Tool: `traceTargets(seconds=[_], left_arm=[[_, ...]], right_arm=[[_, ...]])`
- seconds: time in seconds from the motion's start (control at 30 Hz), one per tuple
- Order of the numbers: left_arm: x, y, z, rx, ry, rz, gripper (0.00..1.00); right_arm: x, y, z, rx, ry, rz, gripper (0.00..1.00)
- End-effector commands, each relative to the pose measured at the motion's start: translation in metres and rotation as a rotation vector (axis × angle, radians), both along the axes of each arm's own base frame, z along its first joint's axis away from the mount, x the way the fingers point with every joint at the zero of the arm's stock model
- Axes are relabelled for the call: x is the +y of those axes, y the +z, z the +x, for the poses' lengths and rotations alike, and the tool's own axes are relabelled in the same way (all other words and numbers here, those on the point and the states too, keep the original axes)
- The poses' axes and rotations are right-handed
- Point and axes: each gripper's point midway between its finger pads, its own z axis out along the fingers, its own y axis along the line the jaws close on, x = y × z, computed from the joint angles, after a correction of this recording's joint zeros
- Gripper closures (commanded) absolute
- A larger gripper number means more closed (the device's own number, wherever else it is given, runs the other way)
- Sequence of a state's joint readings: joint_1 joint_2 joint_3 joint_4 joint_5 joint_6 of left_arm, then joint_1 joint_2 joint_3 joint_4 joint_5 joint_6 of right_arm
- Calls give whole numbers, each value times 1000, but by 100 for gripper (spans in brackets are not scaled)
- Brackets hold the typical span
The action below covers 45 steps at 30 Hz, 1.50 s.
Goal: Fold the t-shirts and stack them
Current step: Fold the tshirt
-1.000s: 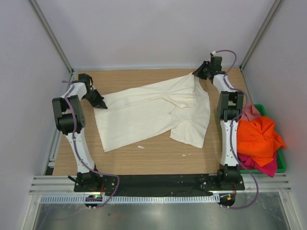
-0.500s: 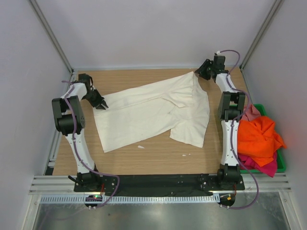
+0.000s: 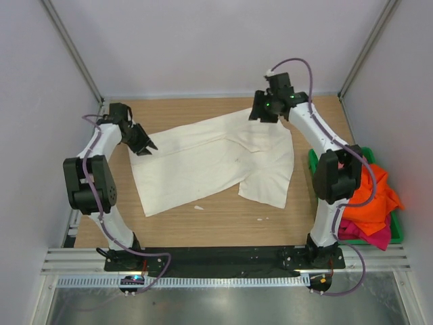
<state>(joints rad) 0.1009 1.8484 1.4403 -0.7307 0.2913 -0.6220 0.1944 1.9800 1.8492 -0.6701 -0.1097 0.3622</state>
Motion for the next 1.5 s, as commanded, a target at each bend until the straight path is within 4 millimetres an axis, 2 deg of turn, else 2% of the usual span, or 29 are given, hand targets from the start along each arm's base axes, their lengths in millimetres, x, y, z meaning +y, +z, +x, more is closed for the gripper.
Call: traceTargets(seconds=[0.0,0.1,0.13,0.33,0.5,0.87,0.97,1.13,1.27,1.33,1.37,1.4,1.43,1.47], left_arm=[[-23,6,-19,-13,-7,-77,65],[-37,-4,-40,24,-25,-133,65],[-39,-2,-44,20,-35,-137,65],[-52,-8,-66,40,-87,-139,67],[-54,-8,-66,39,-96,-149,67],[-54,-12,-70,62,-111,-148,67],[-54,-12,-69,63,-113,-146,68],[-53,-14,-70,69,-111,-139,68],[-52,-16,-72,80,-113,-131,69],[-50,-18,-73,84,-110,-124,69],[-50,-18,-74,87,-114,-124,69],[-50,-20,-75,93,-112,-121,69],[-50,-20,-76,95,-113,-120,69],[-50,-20,-78,100,-114,-120,69]], right_arm=[[37,-43,-55,112,161,-90,48],[57,-57,-67,122,223,-164,53],[58,-68,-69,141,233,-200,53],[57,-90,-62,156,275,-386,52],[58,-112,-58,190,286,-428,53],[54,-132,-43,184,262,-479,57],[51,-128,-35,153,227,-496,62],[47,-118,-21,96,175,-520,81],[47,-103,-2,7,104,-518,88],[48,-101,11,-37,73,-516,91],[50,-94,20,-67,57,-509,93],[48,-100,28,-72,28,-515,92],[46,-98,36,-84,7,-511,92],[48,-85,49,-125,-21,-499,91]])
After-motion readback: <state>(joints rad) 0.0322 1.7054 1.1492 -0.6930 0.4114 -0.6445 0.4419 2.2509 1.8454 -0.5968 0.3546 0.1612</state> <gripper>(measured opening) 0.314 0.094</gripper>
